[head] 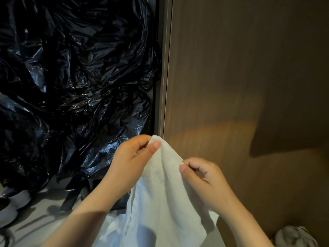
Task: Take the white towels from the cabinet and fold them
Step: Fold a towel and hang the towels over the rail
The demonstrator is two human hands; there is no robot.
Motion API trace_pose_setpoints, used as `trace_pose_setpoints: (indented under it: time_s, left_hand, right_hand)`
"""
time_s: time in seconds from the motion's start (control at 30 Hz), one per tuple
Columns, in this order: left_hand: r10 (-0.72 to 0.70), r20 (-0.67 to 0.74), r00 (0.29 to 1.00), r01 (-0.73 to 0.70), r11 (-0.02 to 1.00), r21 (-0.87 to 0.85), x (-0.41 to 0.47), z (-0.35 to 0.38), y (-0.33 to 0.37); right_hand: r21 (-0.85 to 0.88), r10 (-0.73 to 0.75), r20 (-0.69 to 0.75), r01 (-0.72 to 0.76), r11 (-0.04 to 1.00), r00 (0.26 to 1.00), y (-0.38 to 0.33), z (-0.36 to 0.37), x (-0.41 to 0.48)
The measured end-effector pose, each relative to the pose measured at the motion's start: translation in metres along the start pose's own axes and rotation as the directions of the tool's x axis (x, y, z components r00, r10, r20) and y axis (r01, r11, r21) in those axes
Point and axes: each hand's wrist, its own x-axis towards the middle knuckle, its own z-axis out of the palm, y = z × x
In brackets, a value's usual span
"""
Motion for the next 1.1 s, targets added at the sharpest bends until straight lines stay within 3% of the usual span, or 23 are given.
trace_pose_setpoints:
  time_s: [0.27, 0.5, 0.63, 0.7, 0.83, 1.0, 1.1]
  left_hand:
    - [-0.147, -0.165, 0.975, 0.153, 0.988, 0.023, 0.011, 0.0, -0.023]
    - [-0.211, -0.157, 0.965, 0.227, 0.97, 0.091, 0.017, 0.004, -0.041]
    - [-0.184, -0.191, 0.964, 0.204, 0.975, 0.088, 0.022, 0.001, -0.035]
    - [-0.149, -0.215, 0.965, 0.171, 0.981, 0.091, 0.028, 0.0, -0.028]
    - [-0.153, -0.223, 0.963, 0.184, 0.975, 0.127, 0.03, 0.002, -0.033]
    - [-0.267, -0.204, 0.942, 0.298, 0.945, 0.138, 0.021, 0.007, -0.057]
    - [-0.318, -0.208, 0.925, 0.34, 0.937, 0.083, 0.021, 0.006, -0.063]
  right_hand:
    - [-0.152, 0.12, 0.005, -0.118, 0.981, 0.993, 0.043, -0.002, -0.017]
    - [-0.13, 0.205, -0.039, -0.208, 0.969, 0.978, 0.067, -0.003, -0.03]
    - [-0.194, -0.061, -0.258, 0.01, 0.981, 0.964, 0.044, -0.019, -0.021]
    - [-0.27, -0.205, -0.297, 0.124, 0.955, 0.933, 0.024, -0.035, -0.011]
    - [-0.386, -0.211, -0.164, 0.133, 0.913, 0.964, 0.018, -0.049, 0.001]
    - [-0.318, 0.021, 0.044, -0.006, 0.948, 0.999, 0.048, -0.033, -0.017]
    - [-0.294, 0.143, 0.086, -0.112, 0.949, 0.986, 0.065, -0.026, -0.032]
